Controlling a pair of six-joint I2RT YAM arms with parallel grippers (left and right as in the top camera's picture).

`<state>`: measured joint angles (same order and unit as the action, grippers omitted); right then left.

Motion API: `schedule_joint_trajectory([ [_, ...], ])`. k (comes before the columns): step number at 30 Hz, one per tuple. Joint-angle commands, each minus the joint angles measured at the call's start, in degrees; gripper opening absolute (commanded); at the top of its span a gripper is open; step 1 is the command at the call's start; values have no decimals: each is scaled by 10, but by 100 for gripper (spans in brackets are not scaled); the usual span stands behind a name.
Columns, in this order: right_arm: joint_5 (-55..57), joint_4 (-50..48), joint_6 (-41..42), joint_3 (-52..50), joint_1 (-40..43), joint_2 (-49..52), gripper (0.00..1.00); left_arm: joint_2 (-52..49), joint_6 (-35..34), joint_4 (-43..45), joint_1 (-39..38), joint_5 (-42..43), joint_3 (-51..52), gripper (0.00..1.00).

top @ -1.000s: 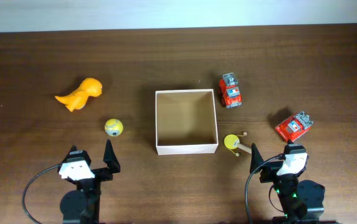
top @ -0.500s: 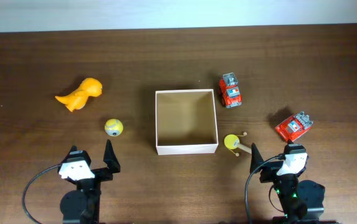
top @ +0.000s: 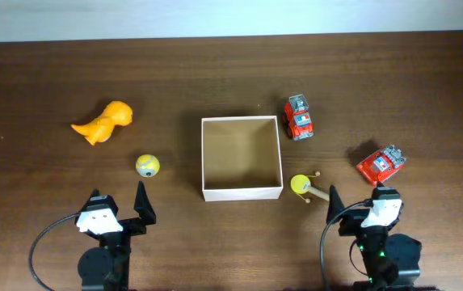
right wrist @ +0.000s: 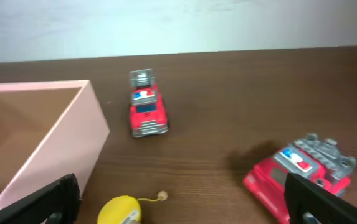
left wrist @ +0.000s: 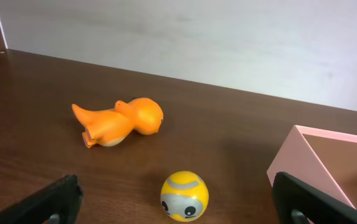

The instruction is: Pack container

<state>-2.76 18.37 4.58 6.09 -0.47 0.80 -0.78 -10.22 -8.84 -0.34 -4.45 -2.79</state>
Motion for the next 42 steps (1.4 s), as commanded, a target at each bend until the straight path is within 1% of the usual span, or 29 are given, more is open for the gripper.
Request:
schedule_joint_trajectory([
  [1, 65, -2, 53, -5, -3, -1, 99, 5, 9, 2, 3, 6, 3, 99],
  [7, 64, -1, 59, -5, -3, 21, 99, 5, 9, 2, 3, 6, 3, 99],
  [10, 61, -1, 83, -4, -3, 34, 99, 5, 9, 2, 3, 6, 3, 99],
  [12, 53, -2, 84, 1, -3, 39, 99, 5, 9, 2, 3, 6, 3, 99],
  [19, 50, 0, 83, 45, -3, 61, 99, 5, 9, 2, 3, 6, 3, 99],
  [26, 49, 2, 83, 89, -3, 107, 99, 5, 9, 2, 3, 6, 3, 99],
  [30, 50, 17, 77, 139, -3, 150, 99, 5, 9, 2, 3, 6, 3, 99],
  [42, 49, 164, 31, 372, -3, 356, 99, 5, 9, 2, 3, 6, 3, 99],
])
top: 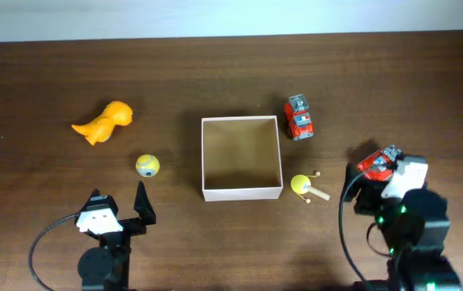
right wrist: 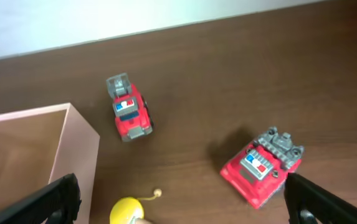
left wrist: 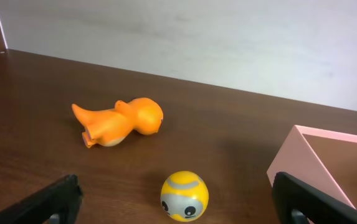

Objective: Pack container
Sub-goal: 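Move the right gripper over the far red fire truck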

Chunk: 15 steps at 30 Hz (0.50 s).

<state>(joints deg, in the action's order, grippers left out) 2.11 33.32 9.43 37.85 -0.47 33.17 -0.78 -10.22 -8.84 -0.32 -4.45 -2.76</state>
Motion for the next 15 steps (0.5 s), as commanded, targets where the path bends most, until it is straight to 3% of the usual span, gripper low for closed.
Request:
schedule_joint_trajectory([
  [1, 1, 26, -17, 74, -3, 47, 99, 5, 9, 2, 3, 6, 3, 99],
  [15, -9, 250, -32, 395, -3, 301, 99, 5, 9, 2, 3, 6, 3, 99],
])
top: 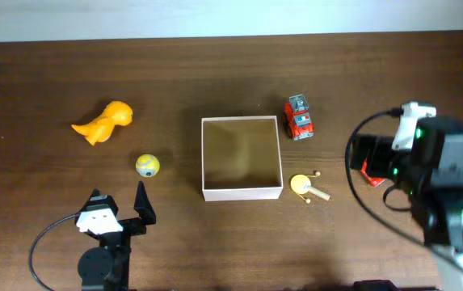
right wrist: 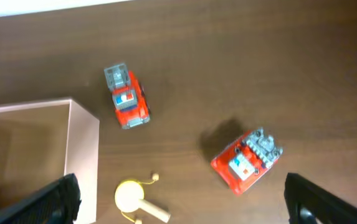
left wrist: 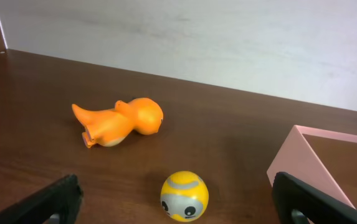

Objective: Pack container
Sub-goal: 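Move the right gripper over the far red fire truck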

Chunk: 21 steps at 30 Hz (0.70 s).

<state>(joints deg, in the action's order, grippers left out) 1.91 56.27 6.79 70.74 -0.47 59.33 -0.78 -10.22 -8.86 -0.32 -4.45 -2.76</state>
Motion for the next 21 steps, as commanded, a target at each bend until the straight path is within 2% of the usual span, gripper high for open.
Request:
schedule_joint_trajectory([
  [1, -14, 40, -6, 95, -3, 62, 99, 5, 9, 2, 3, 6, 3, 99],
  [6, -100, 71, -23, 182, -3, 137, 99, 5, 9, 2, 3, 6, 3, 99],
  [13, -131, 49, -24, 184, -3, 204, 98, 5, 9, 2, 3, 6, 3, 99],
  [21, -131, 56, -91, 184, -3, 327, 99, 5, 9, 2, 3, 6, 3, 99],
])
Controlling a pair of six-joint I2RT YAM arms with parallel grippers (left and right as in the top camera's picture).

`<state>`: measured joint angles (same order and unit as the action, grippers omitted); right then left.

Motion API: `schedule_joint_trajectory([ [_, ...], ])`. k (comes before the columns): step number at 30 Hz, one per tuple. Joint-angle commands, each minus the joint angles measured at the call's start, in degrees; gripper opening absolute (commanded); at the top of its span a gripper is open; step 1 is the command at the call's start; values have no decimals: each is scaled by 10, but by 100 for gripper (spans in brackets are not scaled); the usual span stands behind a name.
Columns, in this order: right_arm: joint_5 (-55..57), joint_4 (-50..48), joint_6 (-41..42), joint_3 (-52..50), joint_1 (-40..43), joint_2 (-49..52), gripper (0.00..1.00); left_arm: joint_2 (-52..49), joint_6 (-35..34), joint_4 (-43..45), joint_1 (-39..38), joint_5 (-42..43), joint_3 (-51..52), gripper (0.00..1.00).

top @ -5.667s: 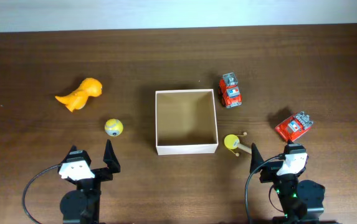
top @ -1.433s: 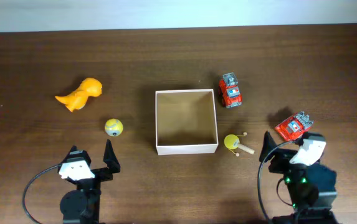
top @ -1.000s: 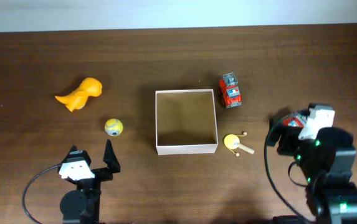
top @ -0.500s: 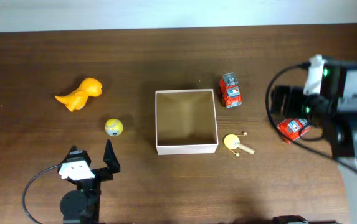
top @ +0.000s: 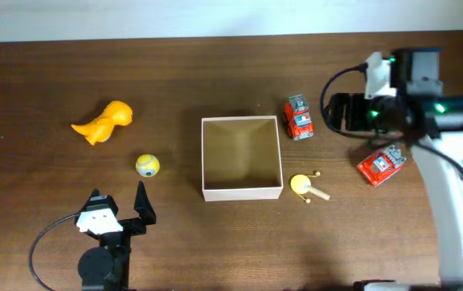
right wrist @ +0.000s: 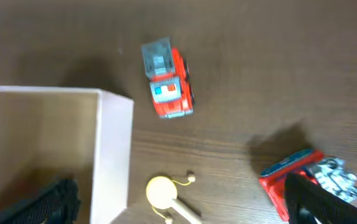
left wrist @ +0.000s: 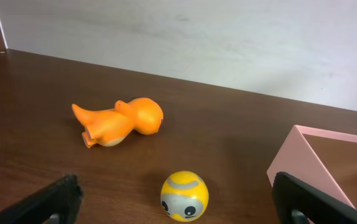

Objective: Pack container
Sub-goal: 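Move the right gripper over the far red fire truck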

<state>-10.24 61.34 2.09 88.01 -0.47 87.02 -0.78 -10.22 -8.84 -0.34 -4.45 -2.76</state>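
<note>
An open white cardboard box (top: 242, 193) sits mid-table, nothing visible inside; its wall shows in both wrist views (right wrist: 113, 149) (left wrist: 303, 163). An orange dinosaur (top: 102, 123) (left wrist: 119, 123) and a yellow ball with a face (top: 147, 166) (left wrist: 184, 196) lie left of it. To its right are a small red fire truck (top: 299, 119) (right wrist: 167, 90), a larger red truck (top: 382, 164) (right wrist: 303, 180) and a yellow rattle drum (top: 304, 186) (right wrist: 166, 194). My right gripper (top: 338, 113) (right wrist: 184, 205) hangs open and empty, high beside the small truck. My left gripper (top: 118, 202) (left wrist: 181, 208) rests open near the ball.
The dark wooden table (top: 37, 65) ends at a pale wall at the back. The right arm's white link and cable (top: 449, 186) reach along the right side, past the larger truck.
My right gripper has moved back and to the left, from over the larger truck to beside the small fire truck. The larger truck is uncovered again overhead. The left arm is unmoved.
Both grippers rested open at the table's front edge. The right one then stood over the larger red truck, then higher with its camera looking down, and now hangs near the small truck. No toy has moved; the left arm stayed put.
</note>
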Motion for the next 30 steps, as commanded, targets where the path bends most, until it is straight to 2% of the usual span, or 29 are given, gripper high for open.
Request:
schedule_joint_trajectory([
  [1, -9, 7, -47, 12, -3, 64, 99, 5, 9, 2, 3, 6, 3, 99],
  [6, -4, 6, -58, 12, -3, 125, 99, 5, 9, 2, 3, 6, 3, 99],
  [13, 5, -19, -51, 12, -2, 143, 99, 5, 9, 2, 3, 6, 3, 99],
  [19, -29, -49, -199, 11, -19, 146, 100, 5, 9, 2, 3, 6, 3, 99],
  [23, -25, -80, -200, 11, -27, 157, 100, 5, 9, 2, 3, 6, 3, 99],
  [30, -29, -98, -196, 11, -27, 202, 94, 5, 9, 2, 3, 6, 3, 99],
])
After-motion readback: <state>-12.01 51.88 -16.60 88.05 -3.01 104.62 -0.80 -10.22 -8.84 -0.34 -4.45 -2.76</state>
